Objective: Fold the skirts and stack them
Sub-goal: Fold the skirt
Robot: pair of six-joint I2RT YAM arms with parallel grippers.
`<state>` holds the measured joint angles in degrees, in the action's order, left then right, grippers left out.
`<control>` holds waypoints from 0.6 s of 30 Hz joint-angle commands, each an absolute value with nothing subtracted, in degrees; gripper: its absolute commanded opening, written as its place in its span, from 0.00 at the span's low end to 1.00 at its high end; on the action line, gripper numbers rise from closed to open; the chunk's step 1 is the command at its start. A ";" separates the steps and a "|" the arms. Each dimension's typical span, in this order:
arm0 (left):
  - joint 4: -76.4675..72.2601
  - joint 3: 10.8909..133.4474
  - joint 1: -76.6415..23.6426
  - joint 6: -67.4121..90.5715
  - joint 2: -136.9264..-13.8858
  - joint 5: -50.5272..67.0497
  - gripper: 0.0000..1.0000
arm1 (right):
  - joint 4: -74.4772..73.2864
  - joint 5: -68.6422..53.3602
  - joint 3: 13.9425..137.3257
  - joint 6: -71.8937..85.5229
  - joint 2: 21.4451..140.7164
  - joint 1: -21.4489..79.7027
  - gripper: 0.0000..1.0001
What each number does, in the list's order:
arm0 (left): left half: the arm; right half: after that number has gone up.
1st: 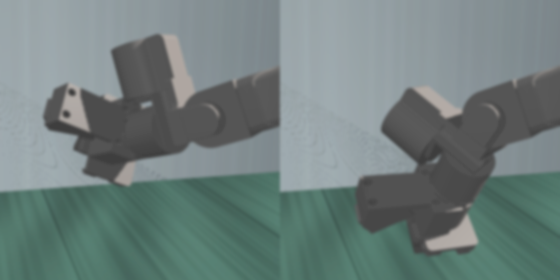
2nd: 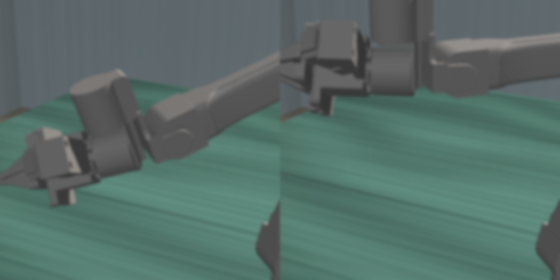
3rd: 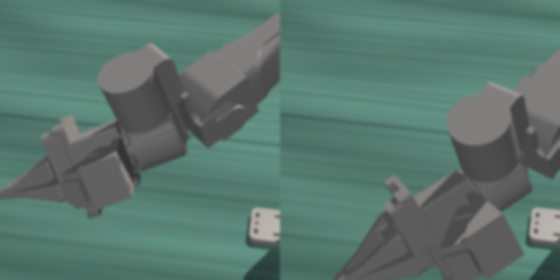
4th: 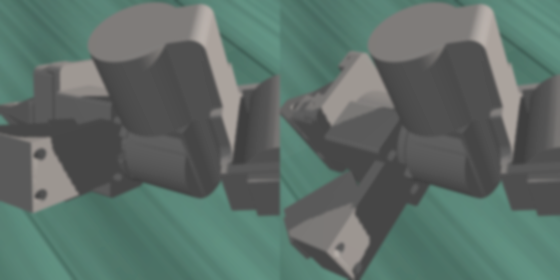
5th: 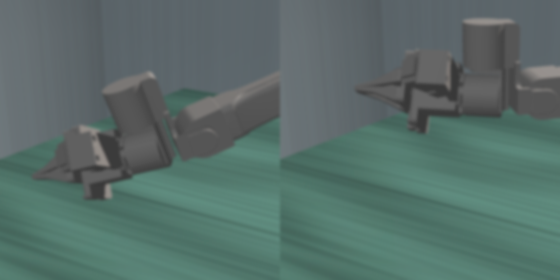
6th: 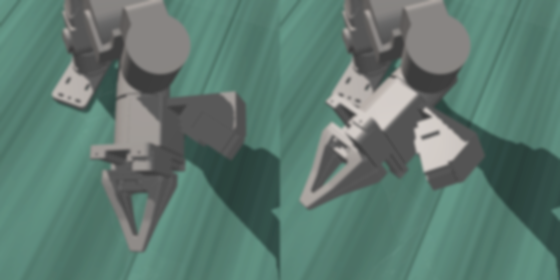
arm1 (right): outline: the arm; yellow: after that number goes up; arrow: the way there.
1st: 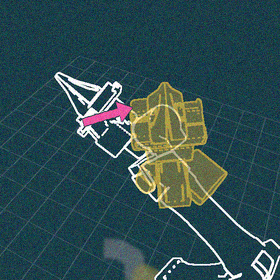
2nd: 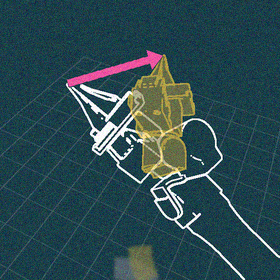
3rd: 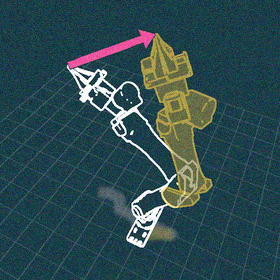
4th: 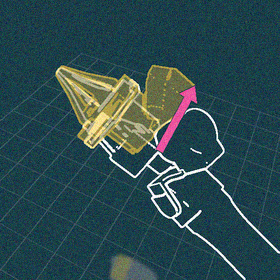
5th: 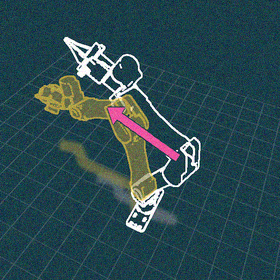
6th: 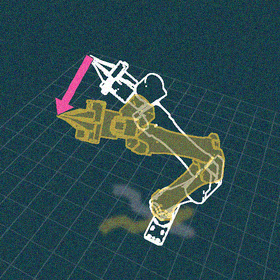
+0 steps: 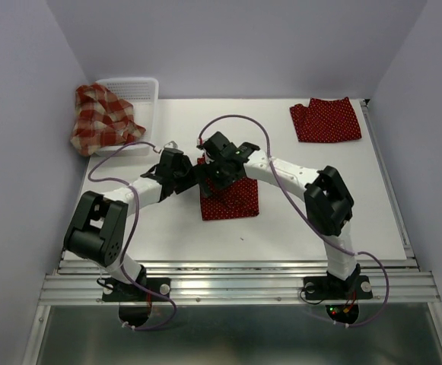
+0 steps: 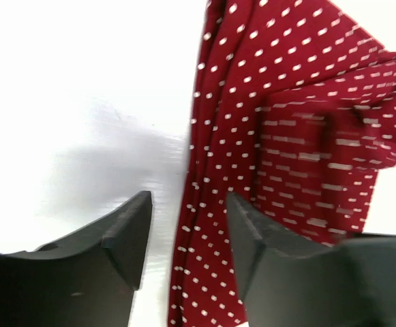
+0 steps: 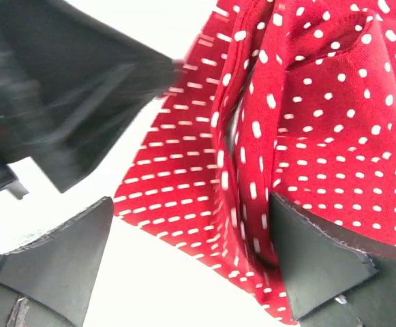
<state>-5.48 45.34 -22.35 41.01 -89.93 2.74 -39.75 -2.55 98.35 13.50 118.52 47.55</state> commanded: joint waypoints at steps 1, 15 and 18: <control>-5.28 44.83 -21.89 40.87 -85.44 0.70 0.59 | -34.64 -10.17 97.83 11.87 112.24 48.52 1.00; -2.29 46.14 -21.18 38.24 -79.90 0.08 0.99 | -31.82 2.98 90.97 15.55 100.47 47.03 1.00; -1.76 47.28 -21.27 35.95 -78.31 4.74 0.99 | -30.59 1.77 87.37 17.22 97.48 43.08 1.00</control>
<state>-2.46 45.34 -21.26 39.46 -81.87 1.04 -34.09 -1.50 89.91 14.66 102.26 46.83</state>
